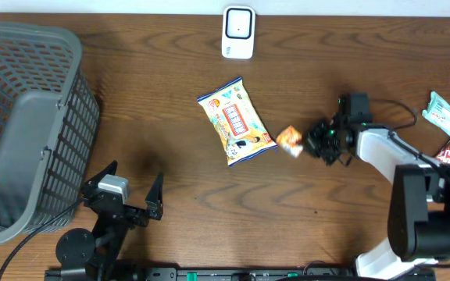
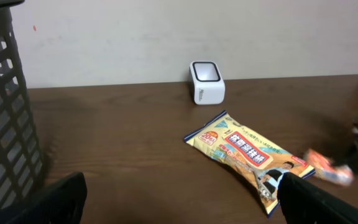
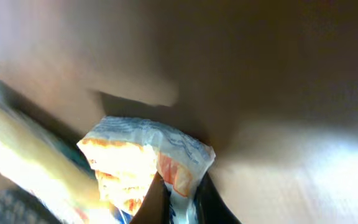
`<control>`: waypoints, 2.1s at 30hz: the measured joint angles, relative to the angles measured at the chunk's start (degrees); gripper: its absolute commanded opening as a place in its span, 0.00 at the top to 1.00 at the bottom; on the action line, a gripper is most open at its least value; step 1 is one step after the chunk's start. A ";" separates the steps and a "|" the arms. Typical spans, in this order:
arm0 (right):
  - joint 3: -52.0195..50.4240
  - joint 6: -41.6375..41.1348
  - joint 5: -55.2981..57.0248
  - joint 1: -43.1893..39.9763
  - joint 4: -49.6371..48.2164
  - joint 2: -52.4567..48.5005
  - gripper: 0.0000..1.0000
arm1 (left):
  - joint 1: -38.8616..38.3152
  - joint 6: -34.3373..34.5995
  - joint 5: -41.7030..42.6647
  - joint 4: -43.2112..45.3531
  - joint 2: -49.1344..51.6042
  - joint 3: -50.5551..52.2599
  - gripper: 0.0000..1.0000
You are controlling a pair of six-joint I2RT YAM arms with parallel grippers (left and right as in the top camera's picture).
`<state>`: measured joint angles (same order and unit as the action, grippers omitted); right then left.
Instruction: Scan the item barcode
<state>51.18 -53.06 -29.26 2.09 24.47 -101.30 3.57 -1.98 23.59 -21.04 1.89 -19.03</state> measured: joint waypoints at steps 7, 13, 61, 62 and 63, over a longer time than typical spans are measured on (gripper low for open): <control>-2.05 5.27 -10.43 -1.11 17.42 6.91 0.99 | 0.00 0.00 0.00 0.00 -0.02 0.00 0.02; -2.08 12.59 -19.61 -1.11 27.06 9.11 0.99 | 0.00 0.00 0.00 0.00 -0.02 0.00 0.02; -2.58 -0.09 -24.00 1.03 -24.68 9.09 0.99 | 0.00 0.00 0.02 0.00 0.00 0.00 0.02; -2.54 -0.33 -22.03 1.84 -28.15 9.11 0.99 | 0.00 0.00 0.02 0.04 0.00 0.00 0.02; -2.51 -0.72 -19.02 3.04 -33.18 9.11 0.99 | 0.00 0.00 0.02 0.02 0.00 0.00 0.02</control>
<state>48.66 -53.78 -48.27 5.13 -8.71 -92.18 3.57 -1.98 23.62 -21.02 1.89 -19.03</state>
